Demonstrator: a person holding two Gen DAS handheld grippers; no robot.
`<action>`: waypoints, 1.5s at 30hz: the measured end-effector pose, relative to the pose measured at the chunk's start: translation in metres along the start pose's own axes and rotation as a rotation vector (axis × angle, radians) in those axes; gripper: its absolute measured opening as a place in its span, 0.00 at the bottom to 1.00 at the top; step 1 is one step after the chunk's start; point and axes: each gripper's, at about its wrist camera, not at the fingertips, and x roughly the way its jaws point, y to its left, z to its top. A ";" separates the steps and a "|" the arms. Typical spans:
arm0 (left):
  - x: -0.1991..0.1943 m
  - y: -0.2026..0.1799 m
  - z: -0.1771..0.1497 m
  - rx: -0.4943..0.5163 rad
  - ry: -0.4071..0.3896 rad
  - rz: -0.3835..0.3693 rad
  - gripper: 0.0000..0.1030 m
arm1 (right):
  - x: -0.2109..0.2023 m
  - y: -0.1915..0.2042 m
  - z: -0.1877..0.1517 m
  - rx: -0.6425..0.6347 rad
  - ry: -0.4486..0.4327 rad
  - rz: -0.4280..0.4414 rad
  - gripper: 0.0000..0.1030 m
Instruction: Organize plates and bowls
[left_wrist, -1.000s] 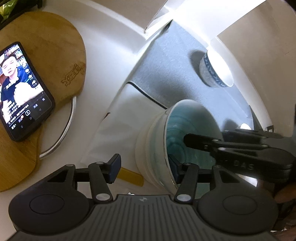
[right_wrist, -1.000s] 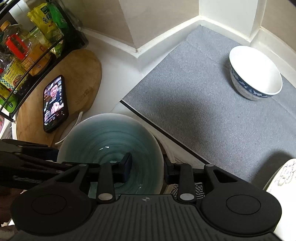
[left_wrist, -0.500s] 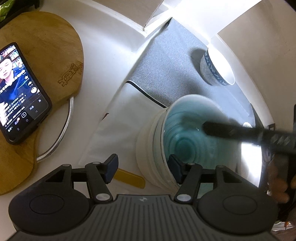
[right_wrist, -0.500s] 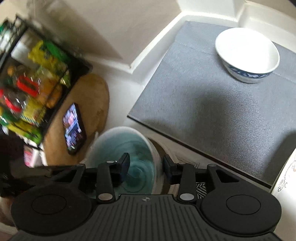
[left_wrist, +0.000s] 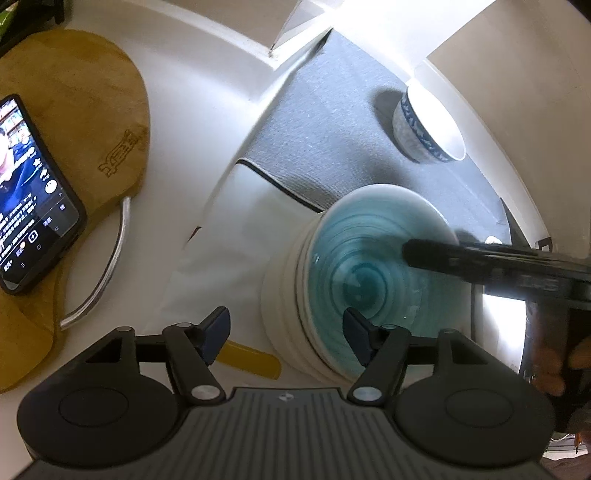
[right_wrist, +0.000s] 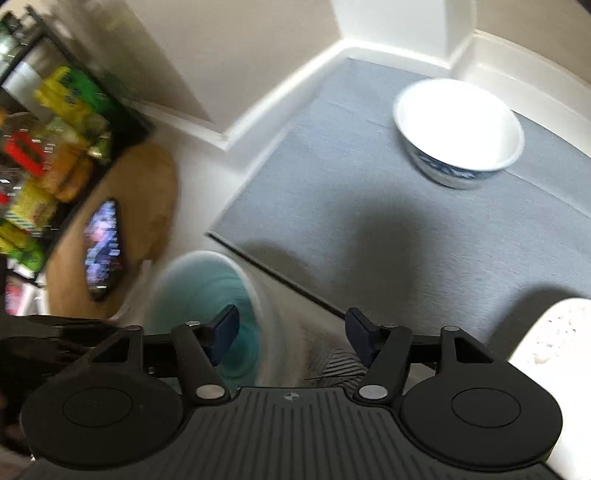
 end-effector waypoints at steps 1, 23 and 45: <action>-0.001 -0.001 0.000 0.005 -0.004 0.000 0.73 | 0.003 -0.002 -0.001 0.018 0.008 -0.009 0.45; 0.006 -0.016 0.005 0.036 -0.014 -0.017 0.55 | 0.022 -0.011 -0.016 0.060 0.063 0.102 0.48; 0.031 -0.059 0.039 0.109 -0.032 -0.053 0.78 | 0.015 -0.037 0.014 0.111 -0.001 -0.007 0.45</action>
